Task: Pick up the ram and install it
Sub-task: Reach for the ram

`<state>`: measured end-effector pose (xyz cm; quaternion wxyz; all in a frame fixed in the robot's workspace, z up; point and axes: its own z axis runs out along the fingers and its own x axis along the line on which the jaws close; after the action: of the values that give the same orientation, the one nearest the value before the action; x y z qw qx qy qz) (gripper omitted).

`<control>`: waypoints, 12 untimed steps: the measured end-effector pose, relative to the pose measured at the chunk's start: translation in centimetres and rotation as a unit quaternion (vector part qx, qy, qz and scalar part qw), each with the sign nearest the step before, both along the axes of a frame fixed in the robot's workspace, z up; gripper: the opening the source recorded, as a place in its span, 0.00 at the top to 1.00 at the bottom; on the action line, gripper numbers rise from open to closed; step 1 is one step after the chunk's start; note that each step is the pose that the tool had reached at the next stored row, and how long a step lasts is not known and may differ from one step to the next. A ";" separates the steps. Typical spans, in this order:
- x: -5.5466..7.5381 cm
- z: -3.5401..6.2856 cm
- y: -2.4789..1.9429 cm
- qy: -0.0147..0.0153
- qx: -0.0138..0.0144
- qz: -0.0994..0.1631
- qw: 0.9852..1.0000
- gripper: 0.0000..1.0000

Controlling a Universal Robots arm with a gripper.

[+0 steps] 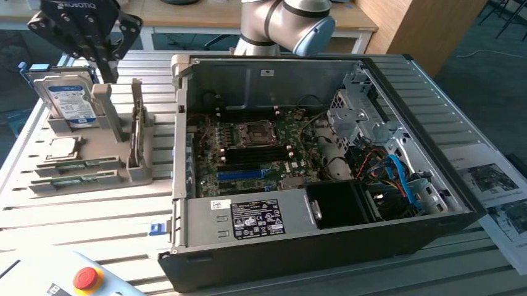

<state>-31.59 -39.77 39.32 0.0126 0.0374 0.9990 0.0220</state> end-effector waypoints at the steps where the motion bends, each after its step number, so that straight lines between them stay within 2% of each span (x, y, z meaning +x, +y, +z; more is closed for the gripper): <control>1: -0.3 0.00 0.00 0.000 0.000 0.000 1.000 0.90; 12: -3.7 0.00 0.03 0.000 0.000 0.000 1.000 0.90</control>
<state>-35.29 -39.74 39.32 0.0126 0.0374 0.9990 0.0221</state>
